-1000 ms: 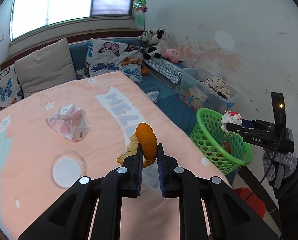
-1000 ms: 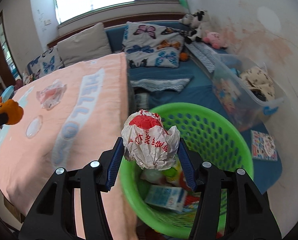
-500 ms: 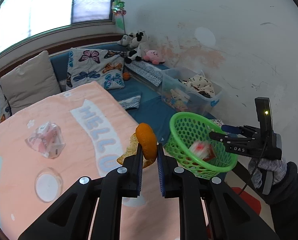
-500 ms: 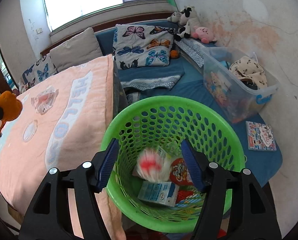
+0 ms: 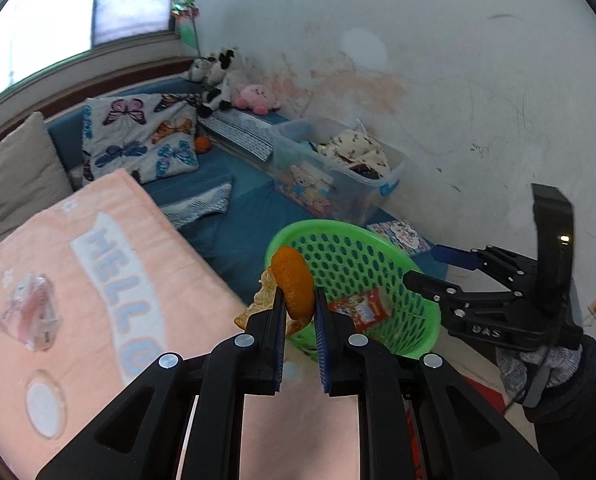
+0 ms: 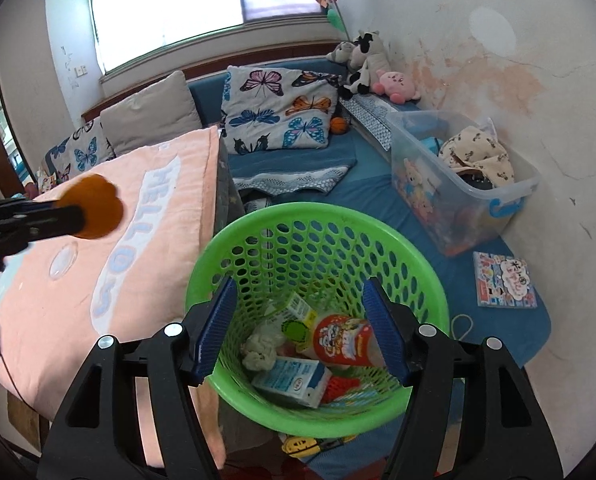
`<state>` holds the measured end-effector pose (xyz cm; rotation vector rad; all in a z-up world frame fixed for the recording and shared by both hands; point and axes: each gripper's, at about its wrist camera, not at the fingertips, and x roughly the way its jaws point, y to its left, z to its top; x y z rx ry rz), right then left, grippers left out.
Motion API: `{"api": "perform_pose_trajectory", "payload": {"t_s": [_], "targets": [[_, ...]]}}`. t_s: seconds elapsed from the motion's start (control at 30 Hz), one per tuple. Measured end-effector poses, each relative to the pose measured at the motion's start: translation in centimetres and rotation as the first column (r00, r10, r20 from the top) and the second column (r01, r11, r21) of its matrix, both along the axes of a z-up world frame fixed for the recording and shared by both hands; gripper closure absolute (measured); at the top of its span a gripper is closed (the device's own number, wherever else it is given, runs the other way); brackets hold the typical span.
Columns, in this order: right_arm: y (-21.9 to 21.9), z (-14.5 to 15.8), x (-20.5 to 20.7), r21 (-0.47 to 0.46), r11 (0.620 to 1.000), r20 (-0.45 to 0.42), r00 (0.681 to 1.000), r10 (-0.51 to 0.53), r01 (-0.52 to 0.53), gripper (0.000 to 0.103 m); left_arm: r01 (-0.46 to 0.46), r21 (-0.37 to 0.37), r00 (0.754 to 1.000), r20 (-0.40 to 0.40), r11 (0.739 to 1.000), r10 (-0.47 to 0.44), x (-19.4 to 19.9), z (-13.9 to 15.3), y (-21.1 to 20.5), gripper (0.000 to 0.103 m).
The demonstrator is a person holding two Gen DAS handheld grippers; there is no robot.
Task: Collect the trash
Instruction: 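Carry the paper ball and orange peel over the basket and open both grippers, then move both grippers back to the clear plastic bag and round lid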
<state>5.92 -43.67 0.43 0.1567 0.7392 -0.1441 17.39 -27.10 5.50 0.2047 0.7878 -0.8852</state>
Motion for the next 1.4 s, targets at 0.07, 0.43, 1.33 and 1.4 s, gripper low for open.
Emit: {"api": "perform_pose_trajectory", "payload": {"t_s": [0.07,0.43,1.33,1.4], "targets": [[-0.5,0.2,-0.6,-0.007,1.000,0.006,1.000,-0.008,0.008,0.037,0.015,0.005,1.000,-0.005,1.000,-0.015,0.2,-0.4,-1.0,0.089],[-3.0,0.0,-2.7,0.016,0.998,0.019,0.998,-0.060,0.059,0.034,0.060,0.039,0.995,-0.084,0.997,-0.056,1.3,-3.1,-6.0,0.089],[-0.3,0.1,-2.2,0.024,1.000,0.033,0.999,-0.001,0.000,0.034,-0.001,0.012,0.995,-0.102,1.000,0.002,1.3,-3.7,-1.4,0.076],[0.7,0.2,-1.6,0.023,1.000,0.036,0.999,0.019,-0.020,0.033,-0.037,0.009,0.995,-0.093,0.999,0.038,1.4,-3.4,0.4,0.075]]}}
